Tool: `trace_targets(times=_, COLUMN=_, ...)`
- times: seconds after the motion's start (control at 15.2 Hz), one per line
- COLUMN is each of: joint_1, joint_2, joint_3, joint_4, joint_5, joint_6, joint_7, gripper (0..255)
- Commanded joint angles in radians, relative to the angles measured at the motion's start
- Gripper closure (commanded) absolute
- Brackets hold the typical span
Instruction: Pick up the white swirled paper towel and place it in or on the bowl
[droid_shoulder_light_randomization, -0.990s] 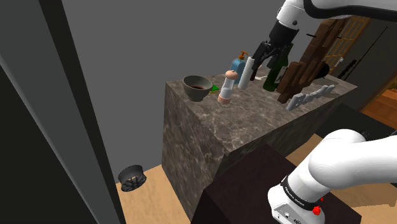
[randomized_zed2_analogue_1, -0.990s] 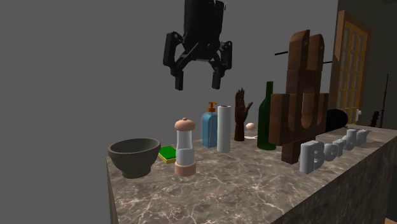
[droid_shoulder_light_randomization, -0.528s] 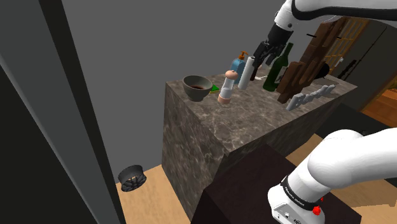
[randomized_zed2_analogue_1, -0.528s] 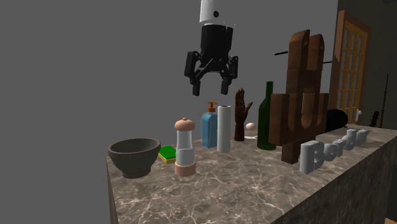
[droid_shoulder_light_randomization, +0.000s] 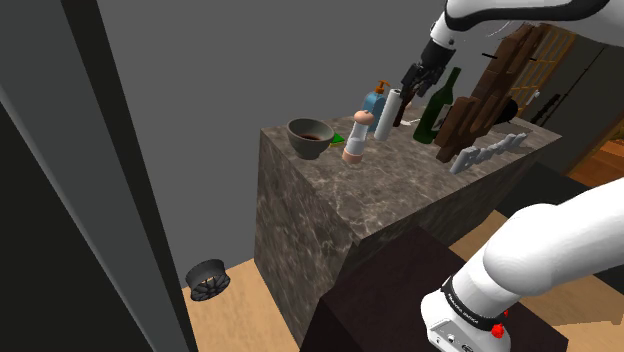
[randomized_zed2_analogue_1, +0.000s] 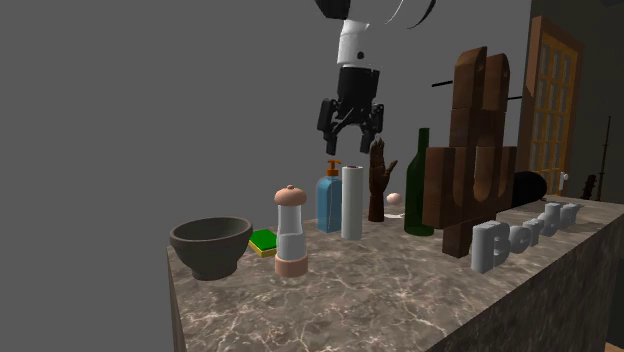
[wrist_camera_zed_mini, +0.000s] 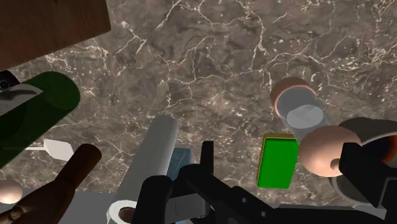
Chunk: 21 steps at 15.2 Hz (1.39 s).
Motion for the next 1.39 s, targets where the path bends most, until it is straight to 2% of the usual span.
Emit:
trace_targets(times=0.0, joint_1=0.003, joint_2=0.081, joint_3=-0.04, joint_4=0.064, joint_5=0.023, joint_6=0.018, joint_7=-0.054, gripper=0)
trace_targets(times=0.46, joint_1=-0.015, joint_2=0.35, joint_3=-0.157, joint_4=0.303, joint_5=0.159, joint_6=0.023, joint_7=-0.253, gripper=0)
trace_targets(times=0.86, joint_1=-0.094, joint_2=0.603, joint_3=-0.201, joint_4=0.565, joint_5=0.317, joint_6=-0.034, joint_7=-0.406, gripper=0)
trace_targets(times=1.32, joint_1=-0.093, joint_2=0.625, joint_3=-0.192, joint_4=0.501, joint_5=0.332, joint_6=0.049, joint_7=-0.417, gripper=0)
